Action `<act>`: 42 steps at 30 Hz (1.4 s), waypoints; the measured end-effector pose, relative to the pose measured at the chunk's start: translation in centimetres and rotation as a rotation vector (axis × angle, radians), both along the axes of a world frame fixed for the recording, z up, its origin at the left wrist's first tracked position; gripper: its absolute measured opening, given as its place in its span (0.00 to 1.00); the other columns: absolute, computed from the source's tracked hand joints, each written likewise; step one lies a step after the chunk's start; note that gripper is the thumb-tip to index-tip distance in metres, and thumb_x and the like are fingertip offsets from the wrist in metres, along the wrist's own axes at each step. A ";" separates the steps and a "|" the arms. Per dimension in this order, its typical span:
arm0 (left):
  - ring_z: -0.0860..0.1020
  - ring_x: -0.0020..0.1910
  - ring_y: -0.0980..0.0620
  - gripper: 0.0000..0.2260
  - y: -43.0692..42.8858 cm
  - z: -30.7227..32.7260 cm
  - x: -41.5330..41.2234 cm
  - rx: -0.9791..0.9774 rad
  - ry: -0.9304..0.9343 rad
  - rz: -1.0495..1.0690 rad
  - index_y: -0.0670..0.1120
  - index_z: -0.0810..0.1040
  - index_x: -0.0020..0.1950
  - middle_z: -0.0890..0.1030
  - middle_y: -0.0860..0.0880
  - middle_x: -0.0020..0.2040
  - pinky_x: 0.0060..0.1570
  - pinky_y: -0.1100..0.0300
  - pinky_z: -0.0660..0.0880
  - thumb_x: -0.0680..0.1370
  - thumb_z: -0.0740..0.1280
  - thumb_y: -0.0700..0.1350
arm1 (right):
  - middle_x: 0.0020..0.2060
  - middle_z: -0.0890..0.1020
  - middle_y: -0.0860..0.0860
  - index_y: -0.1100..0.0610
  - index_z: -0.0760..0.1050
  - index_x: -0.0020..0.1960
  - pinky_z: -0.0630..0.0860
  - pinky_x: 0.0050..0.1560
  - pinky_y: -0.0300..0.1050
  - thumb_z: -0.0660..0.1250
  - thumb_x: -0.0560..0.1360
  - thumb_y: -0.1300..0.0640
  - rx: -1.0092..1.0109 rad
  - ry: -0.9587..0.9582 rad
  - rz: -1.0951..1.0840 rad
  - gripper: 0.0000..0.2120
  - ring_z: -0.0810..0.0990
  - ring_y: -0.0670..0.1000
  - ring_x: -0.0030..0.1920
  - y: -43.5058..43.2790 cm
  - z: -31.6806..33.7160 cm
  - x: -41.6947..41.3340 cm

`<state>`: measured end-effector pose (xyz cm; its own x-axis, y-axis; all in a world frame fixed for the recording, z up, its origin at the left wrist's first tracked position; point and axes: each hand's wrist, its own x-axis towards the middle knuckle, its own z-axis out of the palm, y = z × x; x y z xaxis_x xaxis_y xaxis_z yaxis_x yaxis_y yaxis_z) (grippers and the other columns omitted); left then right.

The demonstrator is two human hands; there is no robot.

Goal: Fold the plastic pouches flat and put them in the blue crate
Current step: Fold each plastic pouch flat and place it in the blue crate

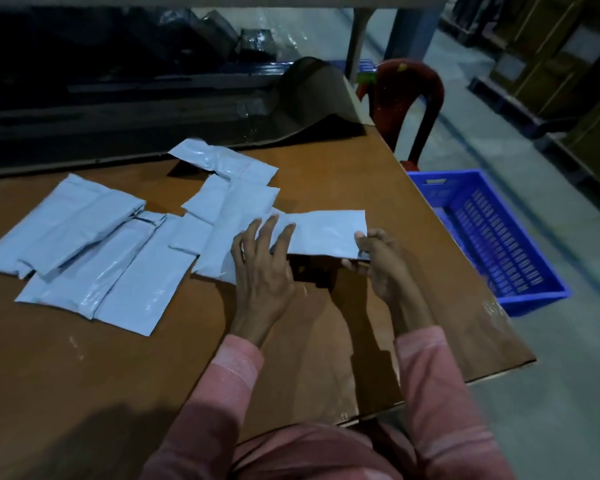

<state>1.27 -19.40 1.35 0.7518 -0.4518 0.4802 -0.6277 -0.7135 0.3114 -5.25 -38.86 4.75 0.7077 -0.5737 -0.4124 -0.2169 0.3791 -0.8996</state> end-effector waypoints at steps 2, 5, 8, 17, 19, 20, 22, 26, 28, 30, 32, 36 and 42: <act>0.70 0.71 0.39 0.24 -0.2 -1.3 0.1 0.014 -0.014 -0.041 0.46 0.79 0.68 0.76 0.43 0.70 0.67 0.40 0.68 0.75 0.55 0.41 | 0.49 0.80 0.58 0.58 0.69 0.49 0.80 0.33 0.45 0.64 0.83 0.59 -0.030 0.060 -0.012 0.06 0.82 0.55 0.42 -0.6 -1.0 -0.9; 0.75 0.65 0.40 0.21 -0.2 -3.5 0.0 0.023 -0.020 -0.074 0.46 0.83 0.62 0.81 0.44 0.64 0.63 0.42 0.71 0.75 0.56 0.39 | 0.47 0.81 0.60 0.60 0.70 0.52 0.80 0.34 0.49 0.65 0.83 0.58 -0.125 0.141 -0.016 0.06 0.82 0.56 0.37 -1.5 -2.4 -1.8; 0.76 0.61 0.41 0.21 -0.2 -5.0 -0.6 0.029 0.008 -0.118 0.46 0.84 0.59 0.83 0.45 0.59 0.61 0.41 0.72 0.73 0.56 0.40 | 0.45 0.84 0.62 0.59 0.74 0.51 0.79 0.33 0.48 0.68 0.81 0.55 -0.315 0.232 -0.003 0.08 0.81 0.53 0.29 -2.3 -3.7 -2.8; 0.76 0.65 0.44 0.22 -1.2 -3.6 -2.1 -0.103 0.151 -0.162 0.45 0.80 0.67 0.81 0.46 0.65 0.70 0.45 0.69 0.75 0.61 0.47 | 0.55 0.82 0.56 0.56 0.79 0.60 0.71 0.52 0.46 0.69 0.79 0.54 -1.314 0.252 0.003 0.11 0.78 0.58 0.55 -1.7 -4.6 -4.6; 0.75 0.69 0.44 0.21 -2.2 -3.4 -1.7 -0.084 0.172 -0.147 0.45 0.77 0.71 0.79 0.45 0.69 0.71 0.44 0.70 0.80 0.59 0.49 | 0.55 0.83 0.54 0.55 0.80 0.59 0.66 0.50 0.39 0.68 0.80 0.54 -1.373 0.156 0.073 0.10 0.80 0.55 0.54 -0.9 -4.5 -3.9; 0.72 0.73 0.44 0.22 -2.7 -3.6 -1.4 -0.037 0.183 -0.150 0.45 0.75 0.73 0.77 0.44 0.72 0.73 0.43 0.68 0.82 0.56 0.51 | 0.56 0.83 0.53 0.55 0.80 0.60 0.67 0.52 0.39 0.67 0.80 0.54 -1.382 0.129 0.111 0.10 0.80 0.54 0.55 -0.6 -4.7 -3.4; 0.64 0.79 0.44 0.25 -3.5 -4.5 -0.7 0.085 0.210 -0.164 0.46 0.69 0.79 0.69 0.45 0.79 0.77 0.42 0.61 0.85 0.50 0.54 | 0.61 0.83 0.53 0.56 0.80 0.63 0.70 0.58 0.43 0.65 0.81 0.55 -1.401 0.087 0.183 0.12 0.80 0.55 0.60 0.1 -5.6 -2.3; 0.55 0.83 0.44 0.27 -4.0 -6.8 0.7 0.239 0.245 -0.152 0.49 0.61 0.82 0.60 0.45 0.83 0.80 0.41 0.54 0.86 0.44 0.58 | 0.72 0.74 0.56 0.59 0.74 0.71 0.66 0.73 0.55 0.58 0.83 0.52 -1.388 0.113 0.353 0.20 0.68 0.56 0.76 1.1 -7.8 0.5; 0.55 0.83 0.44 0.28 -4.1 -7.4 0.9 0.253 0.252 -0.139 0.49 0.60 0.83 0.60 0.44 0.83 0.80 0.41 0.53 0.86 0.42 0.58 | 0.76 0.69 0.54 0.58 0.70 0.75 0.57 0.78 0.56 0.51 0.84 0.47 -1.374 0.203 0.423 0.25 0.61 0.55 0.79 1.2 -8.5 1.4; 0.55 0.83 0.44 0.28 -4.2 -7.5 1.1 0.256 0.250 -0.125 0.49 0.60 0.83 0.59 0.44 0.83 0.80 0.42 0.52 0.86 0.43 0.58 | 0.77 0.68 0.54 0.58 0.68 0.76 0.53 0.79 0.55 0.46 0.84 0.44 -1.414 0.243 0.436 0.28 0.58 0.54 0.80 1.1 -9.1 1.8; 0.54 0.83 0.44 0.28 -4.3 -7.4 1.1 0.261 0.250 -0.105 0.50 0.59 0.83 0.57 0.45 0.83 0.81 0.42 0.51 0.86 0.43 0.59 | 0.77 0.68 0.53 0.57 0.68 0.76 0.52 0.79 0.54 0.44 0.84 0.44 -1.450 0.251 0.420 0.29 0.57 0.53 0.80 1.1 -9.6 1.8; 0.52 0.83 0.44 0.27 -4.5 -7.7 1.2 0.283 0.228 -0.069 0.52 0.57 0.84 0.55 0.46 0.84 0.80 0.40 0.50 0.86 0.43 0.59 | 0.77 0.67 0.52 0.56 0.66 0.77 0.52 0.80 0.54 0.46 0.85 0.46 -1.487 0.259 0.391 0.27 0.56 0.52 0.81 1.2 -10.2 1.4; 0.48 0.84 0.42 0.28 -4.3 -8.1 1.0 0.368 0.162 -0.047 0.51 0.51 0.85 0.50 0.44 0.85 0.79 0.38 0.48 0.86 0.40 0.60 | 0.78 0.67 0.52 0.57 0.66 0.77 0.52 0.80 0.55 0.47 0.86 0.47 -1.541 0.260 0.353 0.25 0.55 0.52 0.81 1.5 -10.4 1.2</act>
